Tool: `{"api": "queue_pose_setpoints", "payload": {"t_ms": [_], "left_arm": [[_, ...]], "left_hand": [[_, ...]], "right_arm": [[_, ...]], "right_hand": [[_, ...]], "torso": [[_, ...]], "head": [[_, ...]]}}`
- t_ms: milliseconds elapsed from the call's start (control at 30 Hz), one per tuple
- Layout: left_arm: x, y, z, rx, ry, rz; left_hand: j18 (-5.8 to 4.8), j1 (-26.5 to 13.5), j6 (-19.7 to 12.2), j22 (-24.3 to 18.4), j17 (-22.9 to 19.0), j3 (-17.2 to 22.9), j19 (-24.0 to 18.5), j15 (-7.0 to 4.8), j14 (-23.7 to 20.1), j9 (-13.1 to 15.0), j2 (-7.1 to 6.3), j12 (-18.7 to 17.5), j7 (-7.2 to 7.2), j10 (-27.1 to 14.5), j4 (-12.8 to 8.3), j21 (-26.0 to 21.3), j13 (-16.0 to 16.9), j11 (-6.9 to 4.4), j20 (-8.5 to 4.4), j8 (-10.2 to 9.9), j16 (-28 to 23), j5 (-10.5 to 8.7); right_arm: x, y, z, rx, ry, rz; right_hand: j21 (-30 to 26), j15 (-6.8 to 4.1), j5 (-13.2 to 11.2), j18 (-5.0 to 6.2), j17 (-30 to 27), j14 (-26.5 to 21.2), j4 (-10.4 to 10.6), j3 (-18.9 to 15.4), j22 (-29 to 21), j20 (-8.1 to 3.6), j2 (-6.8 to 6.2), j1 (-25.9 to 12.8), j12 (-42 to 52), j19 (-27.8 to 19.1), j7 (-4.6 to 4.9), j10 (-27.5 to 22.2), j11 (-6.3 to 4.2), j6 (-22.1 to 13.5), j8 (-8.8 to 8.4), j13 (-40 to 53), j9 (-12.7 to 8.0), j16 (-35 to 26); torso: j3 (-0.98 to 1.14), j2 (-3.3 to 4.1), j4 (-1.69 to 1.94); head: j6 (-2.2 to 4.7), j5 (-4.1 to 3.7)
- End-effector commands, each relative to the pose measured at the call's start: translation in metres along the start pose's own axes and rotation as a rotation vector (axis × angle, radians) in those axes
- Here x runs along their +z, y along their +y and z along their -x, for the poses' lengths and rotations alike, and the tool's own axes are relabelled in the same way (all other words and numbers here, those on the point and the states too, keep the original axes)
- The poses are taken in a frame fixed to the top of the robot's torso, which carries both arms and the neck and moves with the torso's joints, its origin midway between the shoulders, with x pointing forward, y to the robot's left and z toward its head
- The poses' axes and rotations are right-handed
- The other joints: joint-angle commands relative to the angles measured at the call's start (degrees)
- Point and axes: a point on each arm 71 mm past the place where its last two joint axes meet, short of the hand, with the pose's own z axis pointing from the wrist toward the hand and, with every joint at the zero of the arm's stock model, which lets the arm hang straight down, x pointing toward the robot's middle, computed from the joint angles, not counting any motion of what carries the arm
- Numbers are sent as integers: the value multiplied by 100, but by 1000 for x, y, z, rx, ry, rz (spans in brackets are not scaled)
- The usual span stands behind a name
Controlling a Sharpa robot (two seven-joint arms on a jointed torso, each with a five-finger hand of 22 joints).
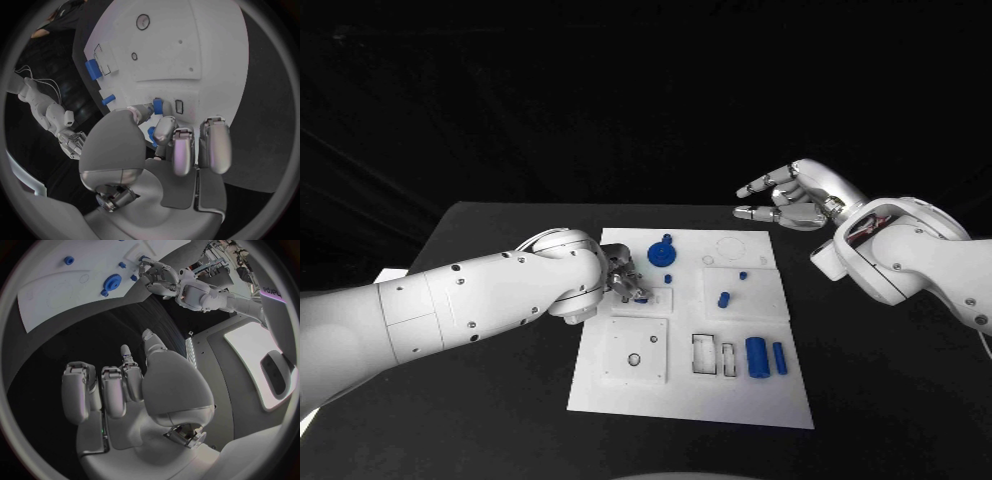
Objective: Assemble the parts on the task board
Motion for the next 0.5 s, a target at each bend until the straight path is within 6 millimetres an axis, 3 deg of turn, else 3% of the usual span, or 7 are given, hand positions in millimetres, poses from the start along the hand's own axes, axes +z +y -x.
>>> {"api": "queue_pose_setpoints", "payload": {"t_ms": [33, 267, 367, 500], "left_arm": [[1, -2, -5, 4, 42, -1], [4, -3, -6, 4, 56, 3], [5, -3, -6, 6, 61, 3], [6, -3, -6, 11, 69, 6]], "left_hand": [[-120, -43, 170, 129, 1507, 655, 191, -47, 593, -6, 2, 35, -131, 51, -670, 25, 7, -8, -46, 24, 18, 4], [-122, -204, 255, 146, 1507, 549, 195, -69, 593, 18, 53, 106, -166, 114, -598, 32, 102, -35, -64, 10, 18, 8], [-126, -372, 327, 173, 1507, 425, 204, -93, 593, 32, 18, 148, -199, 153, -579, 45, 165, -62, -84, -39, 18, 266], [-129, -475, 372, 193, 1507, 345, 210, -102, 593, 43, 18, 196, -210, 188, -553, 56, 231, -73, -95, -61, 18, 306]], "right_arm": [[0, 1, -2, -1, 21, 10], [0, 2, -2, 1, 24, 11], [-1, 2, -2, 2, 23, 11], [-1, 2, -2, 2, 24, 11]], "right_hand": [[-34, -4, 36, 86, 1072, 492, -5, -42, -19, -11, 4, 27, -43, -40, -14, -28, 11, -3, 34, 742, 6, -37], [-38, -4, 38, 87, 1058, 488, -4, -44, -25, -11, 6, 27, -56, -42, -14, -35, 11, -3, 34, 733, 6, -46], [-43, -4, 42, 90, 1048, 486, -4, -44, -36, -11, 8, 30, -60, -47, -15, -38, 11, -2, 35, 731, 6, -53], [-43, -4, 42, 90, 1048, 486, -4, -44, -36, -11, 8, 30, -60, -47, -15, -38, 11, -2, 35, 731, 6, -53]], "torso": [[0, 4, -4], [5, -1, 1], [2, -1, -1], [3, -1, -4]], "head": [[1, -1], [-12, -5], [-20, -2], [-26, 4]]}}
